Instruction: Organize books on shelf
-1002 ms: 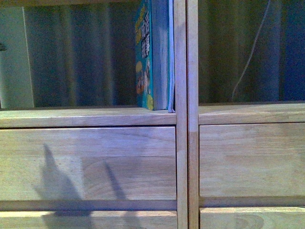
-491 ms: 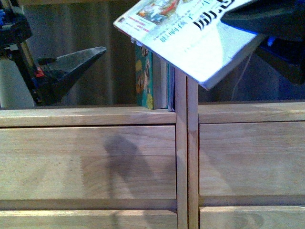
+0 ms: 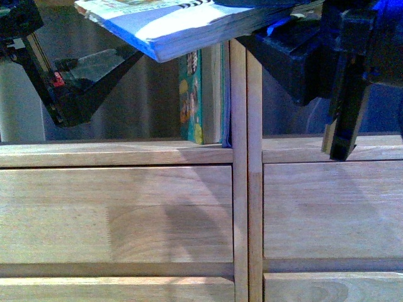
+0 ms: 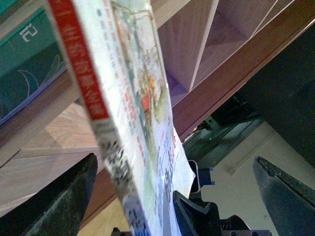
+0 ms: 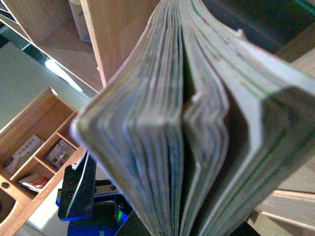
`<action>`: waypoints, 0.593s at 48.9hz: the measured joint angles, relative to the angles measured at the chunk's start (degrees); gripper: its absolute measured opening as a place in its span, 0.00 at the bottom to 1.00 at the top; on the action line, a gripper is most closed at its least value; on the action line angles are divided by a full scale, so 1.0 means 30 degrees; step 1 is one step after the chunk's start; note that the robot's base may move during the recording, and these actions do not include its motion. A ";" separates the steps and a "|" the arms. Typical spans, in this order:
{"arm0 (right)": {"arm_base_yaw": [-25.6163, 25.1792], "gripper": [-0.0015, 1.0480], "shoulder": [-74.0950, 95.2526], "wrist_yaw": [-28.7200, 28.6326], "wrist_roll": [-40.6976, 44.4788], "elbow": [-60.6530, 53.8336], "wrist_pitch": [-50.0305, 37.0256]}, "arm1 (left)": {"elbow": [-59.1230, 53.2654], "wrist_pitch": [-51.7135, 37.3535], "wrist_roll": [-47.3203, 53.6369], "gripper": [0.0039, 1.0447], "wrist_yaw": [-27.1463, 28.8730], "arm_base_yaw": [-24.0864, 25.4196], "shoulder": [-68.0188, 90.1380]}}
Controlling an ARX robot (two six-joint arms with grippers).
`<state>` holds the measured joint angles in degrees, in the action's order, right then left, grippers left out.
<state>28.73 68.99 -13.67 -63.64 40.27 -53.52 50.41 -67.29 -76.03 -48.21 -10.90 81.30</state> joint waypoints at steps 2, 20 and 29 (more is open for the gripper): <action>0.0248 0.07 0.0087 0.0015 -0.0379 0.0000 -0.0022 | -0.0044 -0.0291 -0.0073 0.93 -0.0022 0.0000 0.0000; 0.1887 0.07 0.0423 0.0095 -0.2659 0.0000 -0.0699 | -0.0372 -0.0568 0.0568 0.65 -0.0058 -0.0262 -0.0532; 0.2426 0.10 0.0342 0.0357 -0.2936 0.0000 -0.0729 | -0.0685 -0.1188 0.0685 0.37 0.0015 -0.0073 -0.0597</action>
<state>36.01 70.02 -12.60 -72.44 40.27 -55.70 48.36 -70.85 -73.97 -48.16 -11.11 79.50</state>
